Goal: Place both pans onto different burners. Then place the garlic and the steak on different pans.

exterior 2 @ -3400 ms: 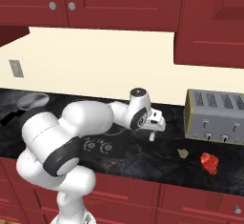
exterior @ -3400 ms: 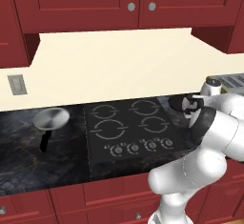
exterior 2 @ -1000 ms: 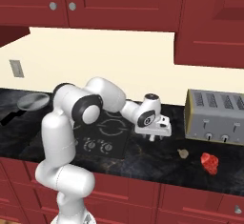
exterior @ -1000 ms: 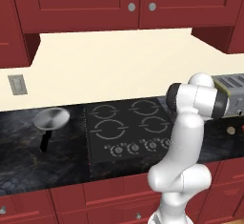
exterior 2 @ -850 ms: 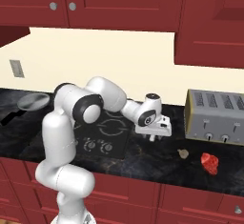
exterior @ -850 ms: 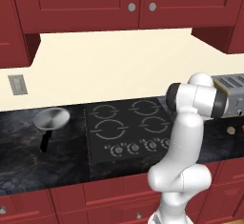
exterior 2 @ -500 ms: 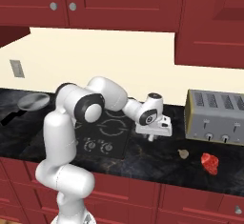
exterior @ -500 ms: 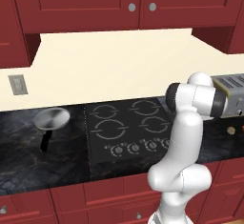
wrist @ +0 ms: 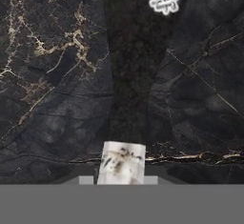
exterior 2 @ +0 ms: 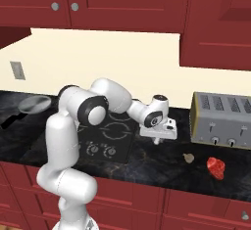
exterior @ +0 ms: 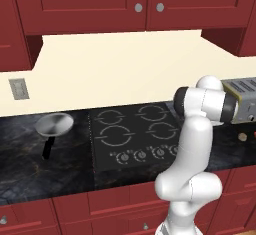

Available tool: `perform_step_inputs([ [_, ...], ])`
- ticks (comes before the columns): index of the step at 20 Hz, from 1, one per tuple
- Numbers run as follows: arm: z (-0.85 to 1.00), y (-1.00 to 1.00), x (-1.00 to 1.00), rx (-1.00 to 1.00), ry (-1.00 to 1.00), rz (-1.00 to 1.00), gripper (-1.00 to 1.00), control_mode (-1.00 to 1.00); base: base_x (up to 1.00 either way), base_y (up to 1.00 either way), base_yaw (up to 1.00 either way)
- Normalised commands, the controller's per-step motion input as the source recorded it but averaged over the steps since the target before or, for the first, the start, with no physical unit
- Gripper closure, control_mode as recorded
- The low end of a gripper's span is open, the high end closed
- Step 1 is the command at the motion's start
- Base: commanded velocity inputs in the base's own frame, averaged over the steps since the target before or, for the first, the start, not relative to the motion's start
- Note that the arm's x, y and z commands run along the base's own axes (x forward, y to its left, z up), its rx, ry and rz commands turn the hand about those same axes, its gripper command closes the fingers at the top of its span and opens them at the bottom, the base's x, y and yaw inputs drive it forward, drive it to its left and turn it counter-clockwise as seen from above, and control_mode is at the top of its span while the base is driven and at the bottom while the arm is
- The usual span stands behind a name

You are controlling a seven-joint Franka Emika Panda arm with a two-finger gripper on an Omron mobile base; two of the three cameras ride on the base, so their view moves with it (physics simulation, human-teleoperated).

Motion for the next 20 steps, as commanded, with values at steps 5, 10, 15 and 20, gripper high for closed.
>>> perform_step_inputs([
  [5,0.0,0.0,-0.02,0.0,0.0,0.0,1.0,-1.0,0.0,0.0,0.0],
  [10,0.14,0.0,-0.23,0.0,-0.07,0.04,1.0,-1.0,0.0,0.0,0.0],
  [15,0.25,0.07,-0.32,0.0,-0.12,0.11,1.0,-1.0,0.0,0.0,0.0],
  [20,0.08,0.25,-0.34,0.0,-0.11,0.13,1.0,-1.0,0.0,0.0,0.0],
])
